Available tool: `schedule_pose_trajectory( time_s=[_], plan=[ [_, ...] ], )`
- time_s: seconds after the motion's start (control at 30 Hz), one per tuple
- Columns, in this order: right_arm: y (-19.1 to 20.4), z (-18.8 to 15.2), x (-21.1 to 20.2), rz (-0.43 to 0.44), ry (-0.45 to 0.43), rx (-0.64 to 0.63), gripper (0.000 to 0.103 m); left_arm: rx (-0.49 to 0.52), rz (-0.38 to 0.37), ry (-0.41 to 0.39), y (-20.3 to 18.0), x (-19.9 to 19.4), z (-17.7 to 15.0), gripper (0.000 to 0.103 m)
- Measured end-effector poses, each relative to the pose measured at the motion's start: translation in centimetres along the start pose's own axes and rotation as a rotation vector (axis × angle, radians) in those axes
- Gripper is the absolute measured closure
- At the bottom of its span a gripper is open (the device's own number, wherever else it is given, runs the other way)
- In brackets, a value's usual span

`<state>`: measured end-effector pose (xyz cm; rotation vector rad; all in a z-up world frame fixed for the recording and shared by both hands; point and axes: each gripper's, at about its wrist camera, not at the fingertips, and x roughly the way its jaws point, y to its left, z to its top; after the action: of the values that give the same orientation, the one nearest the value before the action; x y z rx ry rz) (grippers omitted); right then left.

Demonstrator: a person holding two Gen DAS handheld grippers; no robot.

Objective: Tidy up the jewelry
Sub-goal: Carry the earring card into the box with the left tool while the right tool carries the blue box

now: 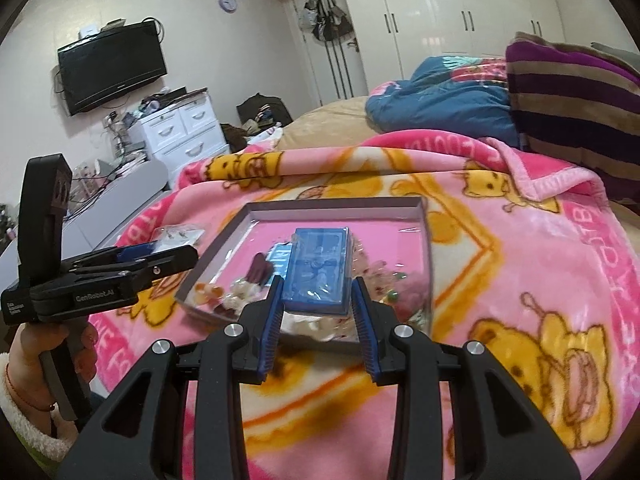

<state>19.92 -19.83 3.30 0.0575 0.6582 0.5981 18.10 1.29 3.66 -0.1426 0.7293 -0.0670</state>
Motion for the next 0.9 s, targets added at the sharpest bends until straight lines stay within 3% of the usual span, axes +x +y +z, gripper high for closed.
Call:
schedule_pose_trajectory(
  time_s=[0.9],
  plan=[
    [-3.6,-0.8,6.0,-0.08,0.076,0.057,0.07,0.03,-0.003,0.096,-0.8,7.5,-0.3,0.042]
  ],
)
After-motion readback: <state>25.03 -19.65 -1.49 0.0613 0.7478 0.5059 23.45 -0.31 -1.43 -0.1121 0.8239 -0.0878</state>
